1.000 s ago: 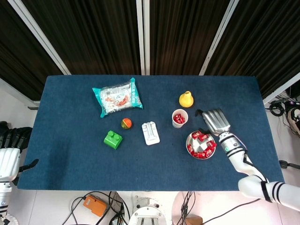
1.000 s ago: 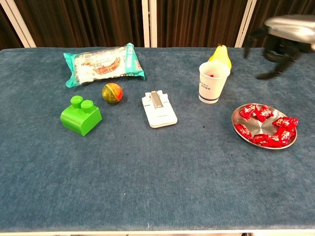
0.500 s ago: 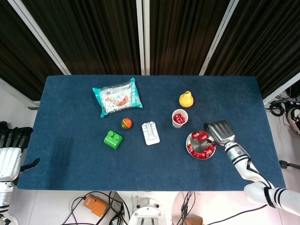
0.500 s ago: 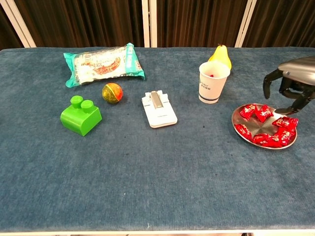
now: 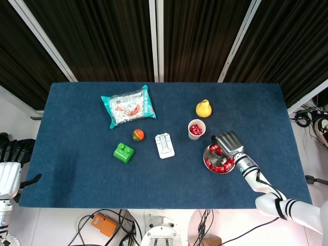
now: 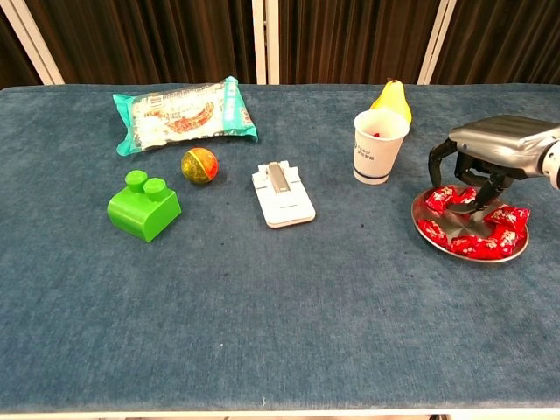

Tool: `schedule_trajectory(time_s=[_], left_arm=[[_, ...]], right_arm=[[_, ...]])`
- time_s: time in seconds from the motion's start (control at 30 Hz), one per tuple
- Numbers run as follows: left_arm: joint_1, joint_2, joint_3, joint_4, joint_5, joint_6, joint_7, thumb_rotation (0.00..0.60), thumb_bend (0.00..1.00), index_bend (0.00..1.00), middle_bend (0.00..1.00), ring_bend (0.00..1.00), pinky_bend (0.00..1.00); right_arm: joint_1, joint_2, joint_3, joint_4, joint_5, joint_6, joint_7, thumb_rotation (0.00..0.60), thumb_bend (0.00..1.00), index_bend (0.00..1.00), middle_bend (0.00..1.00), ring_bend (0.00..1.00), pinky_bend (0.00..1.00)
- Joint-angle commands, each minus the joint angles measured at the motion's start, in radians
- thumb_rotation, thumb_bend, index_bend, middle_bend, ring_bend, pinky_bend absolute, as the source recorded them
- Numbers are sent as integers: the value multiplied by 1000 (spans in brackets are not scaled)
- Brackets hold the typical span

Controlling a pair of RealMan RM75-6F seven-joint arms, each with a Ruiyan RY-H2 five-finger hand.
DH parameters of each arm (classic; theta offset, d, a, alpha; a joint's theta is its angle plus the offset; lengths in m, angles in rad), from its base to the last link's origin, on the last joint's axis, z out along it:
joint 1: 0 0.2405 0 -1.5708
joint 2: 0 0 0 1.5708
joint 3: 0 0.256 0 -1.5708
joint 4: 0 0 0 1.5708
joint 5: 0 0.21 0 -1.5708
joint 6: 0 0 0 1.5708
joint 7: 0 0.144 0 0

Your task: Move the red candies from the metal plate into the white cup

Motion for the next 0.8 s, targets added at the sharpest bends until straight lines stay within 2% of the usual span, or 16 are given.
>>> schedule_trajectory(time_s=[0.03,0.17,0.33,0.47,0.63,0.8], left_arm=[[1,0,1,2,-1,-1,-2,600,0,137,144,37,0],[1,1,2,4,-1,-3,-4,600,0,137,144,37,0],[-2,5,6,5,3,-12,-4,600,0,137,144,37,0],[-7,10,8,0,6,-20,-2,600,0,137,144,37,0],[-14,17,13,-14,7,-39,5,600,0,137,144,37,0],[-22,23,22,-28,15,-58,19,600,0,137,144,37,0]], right_arm=[[1,-4,0,3,2,-6,-5,600,484,563,941,1000,1000],[-2,-2,3,-4,-1,3,-9,600,561,636,941,1000,1000],[-8,48,35,-74,-20,48,24,600,569,646,941,1000,1000],[12,106,98,-153,-14,66,57,600,569,645,941,1000,1000],[67,134,179,-206,39,36,60,600,569,643,941,1000,1000],[125,115,210,-191,120,-18,2,600,569,637,941,1000,1000]])
